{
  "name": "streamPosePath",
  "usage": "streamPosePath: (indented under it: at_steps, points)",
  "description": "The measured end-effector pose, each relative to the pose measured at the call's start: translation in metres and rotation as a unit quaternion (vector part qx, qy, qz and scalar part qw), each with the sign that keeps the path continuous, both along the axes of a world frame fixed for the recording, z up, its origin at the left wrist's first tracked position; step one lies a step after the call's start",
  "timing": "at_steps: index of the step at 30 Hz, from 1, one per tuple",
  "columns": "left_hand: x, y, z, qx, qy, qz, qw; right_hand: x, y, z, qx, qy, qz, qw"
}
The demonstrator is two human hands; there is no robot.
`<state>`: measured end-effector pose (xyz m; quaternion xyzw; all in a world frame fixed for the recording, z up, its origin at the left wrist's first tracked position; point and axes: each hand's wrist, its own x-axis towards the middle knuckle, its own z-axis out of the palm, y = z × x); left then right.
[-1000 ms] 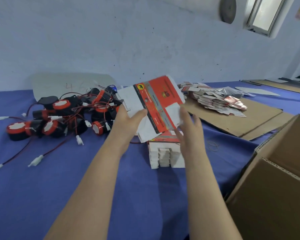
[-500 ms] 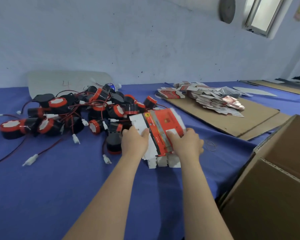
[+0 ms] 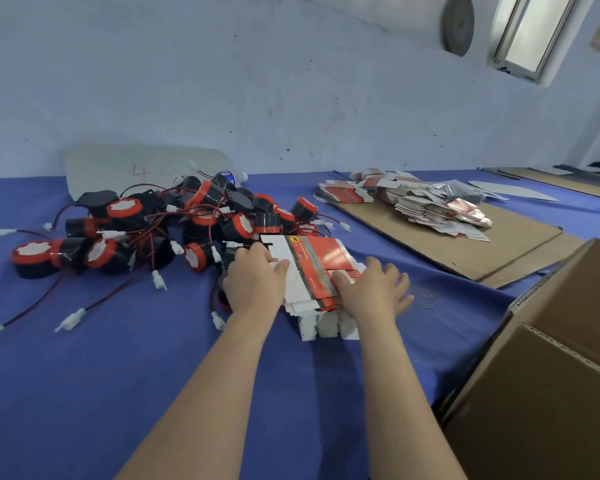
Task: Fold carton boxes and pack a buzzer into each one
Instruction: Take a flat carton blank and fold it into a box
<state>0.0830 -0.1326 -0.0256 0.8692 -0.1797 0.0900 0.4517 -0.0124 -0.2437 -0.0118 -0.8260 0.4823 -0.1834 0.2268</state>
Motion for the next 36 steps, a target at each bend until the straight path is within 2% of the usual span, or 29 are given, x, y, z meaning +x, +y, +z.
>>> streamPosePath:
  at_steps: [2,4,6,8,11,13,14,16,18,19,21,24,28,31,36]
  points:
    - [0.003,0.003,0.005,-0.096,0.037,-0.019,0.994,0.0,0.003,0.004,-0.011,-0.011,0.007,1.0]
    - [0.006,0.012,0.017,-0.221,0.09,-0.037,0.97,0.0,0.008,0.011,-0.03,-0.059,0.029,0.997]
    - [0.01,0.028,0.036,-0.296,0.074,-0.055,0.951,0.003,0.015,0.024,-0.074,-0.125,0.08,0.986]
    - [0.012,0.052,0.058,-0.282,0.0,-0.1,0.954,0.008,0.028,0.041,-0.141,-0.18,0.159,0.96]
    - [0.013,0.089,0.086,-0.176,-0.092,-0.192,0.961,0.02,0.052,0.064,-0.202,-0.22,0.26,0.918]
    - [0.013,0.114,0.095,-0.138,-0.122,-0.202,0.962,0.034,0.07,0.075,-0.163,-0.25,0.327,0.896]
    - [0.015,0.126,0.096,-0.156,-0.127,-0.183,0.962,0.041,0.08,0.077,-0.119,-0.274,0.361,0.883]
    - [0.024,0.154,0.091,-0.281,-0.102,-0.111,0.948,0.058,0.1,0.074,-0.038,-0.332,0.382,0.862]
    - [0.035,0.176,0.076,-0.414,-0.005,-0.062,0.908,0.075,0.12,0.061,0.032,-0.392,0.355,0.848]
    - [0.038,0.183,0.065,-0.427,0.042,-0.056,0.901,0.083,0.132,0.053,0.067,-0.418,0.343,0.838]
    - [0.04,0.187,0.038,-0.386,0.071,-0.033,0.919,0.097,0.158,0.03,0.11,-0.446,0.328,0.825]
    - [0.039,0.189,0.012,-0.384,0.034,0.005,0.923,0.108,0.189,-0.004,0.168,-0.435,0.33,0.821]
    - [0.044,0.198,-0.008,-0.357,-0.014,0.058,0.932,0.111,0.205,-0.03,0.229,-0.423,0.399,0.781]
    - [0.043,0.199,-0.018,-0.362,-0.013,0.082,0.929,0.112,0.208,-0.032,0.26,-0.417,0.425,0.76]
    - [0.04,0.2,-0.023,-0.395,0.001,0.06,0.917,0.107,0.206,-0.035,0.291,-0.425,0.439,0.736]
